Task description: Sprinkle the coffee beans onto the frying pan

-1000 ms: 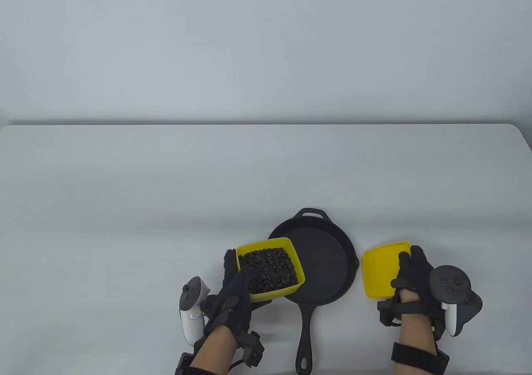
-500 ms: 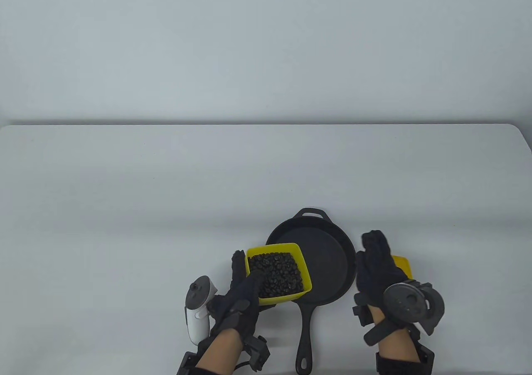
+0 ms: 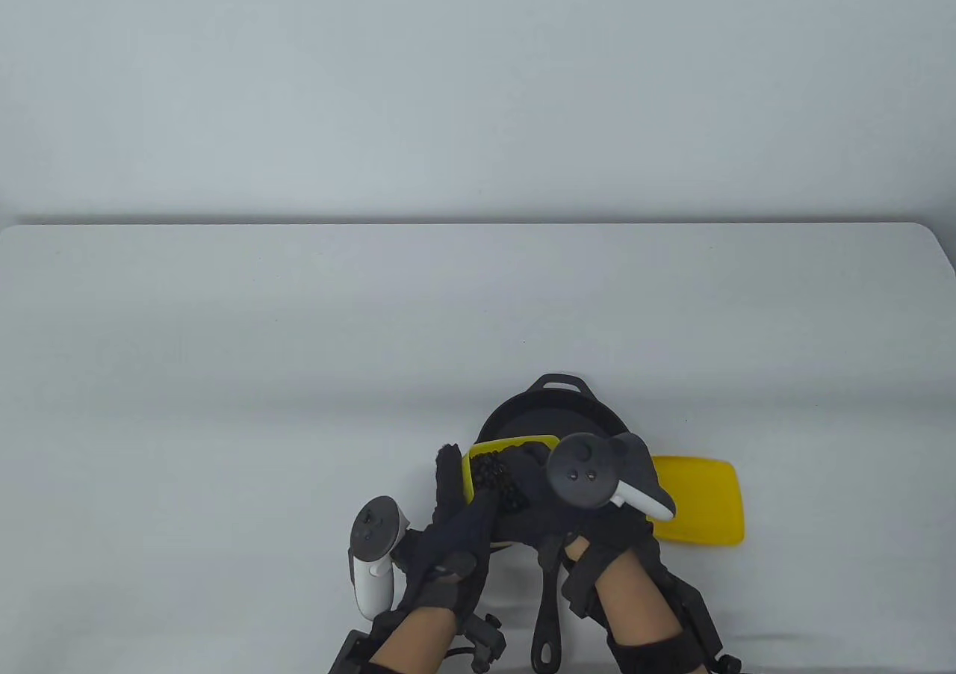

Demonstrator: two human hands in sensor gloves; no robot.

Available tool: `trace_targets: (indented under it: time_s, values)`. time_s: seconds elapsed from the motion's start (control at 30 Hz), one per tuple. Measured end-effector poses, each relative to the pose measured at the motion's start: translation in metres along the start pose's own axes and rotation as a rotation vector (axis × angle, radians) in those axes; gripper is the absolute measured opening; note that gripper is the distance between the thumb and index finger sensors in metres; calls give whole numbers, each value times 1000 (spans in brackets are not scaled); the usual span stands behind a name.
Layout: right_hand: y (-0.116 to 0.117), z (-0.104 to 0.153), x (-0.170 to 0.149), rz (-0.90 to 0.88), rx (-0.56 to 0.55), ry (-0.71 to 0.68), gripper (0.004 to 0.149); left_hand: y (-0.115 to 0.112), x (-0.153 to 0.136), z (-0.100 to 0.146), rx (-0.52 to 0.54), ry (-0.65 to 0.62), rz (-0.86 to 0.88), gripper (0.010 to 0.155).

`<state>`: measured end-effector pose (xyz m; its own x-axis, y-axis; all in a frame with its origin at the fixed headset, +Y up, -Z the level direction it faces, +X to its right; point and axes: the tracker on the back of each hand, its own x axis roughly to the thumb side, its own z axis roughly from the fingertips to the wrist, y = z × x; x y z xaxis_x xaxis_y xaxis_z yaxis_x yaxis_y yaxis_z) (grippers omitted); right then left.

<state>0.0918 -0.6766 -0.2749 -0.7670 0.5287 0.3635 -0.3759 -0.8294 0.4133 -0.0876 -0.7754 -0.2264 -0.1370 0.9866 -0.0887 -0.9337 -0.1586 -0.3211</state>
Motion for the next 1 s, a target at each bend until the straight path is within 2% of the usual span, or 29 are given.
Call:
trace_targets:
  time_s: [0.17,0.33,0.53,0.83,1.0]
  values:
    - [2,-23,15,37,45,9,76,5,-1,0,32,-33,80,82]
    - [16,-35,9,-41,57,-8,56,6,-5,1,33,2,93,82]
    - [26,-23,-10,-174,-91,-7,38,9,-10,-1,-6,54,89,83]
    - [33,-16,-42,-515,-184,-8,35,8,-16,-1,-16,120,96,83]
    - [28,-12,-43,-560,-248,-22,35,8,-20,-1,-12,130,141,83]
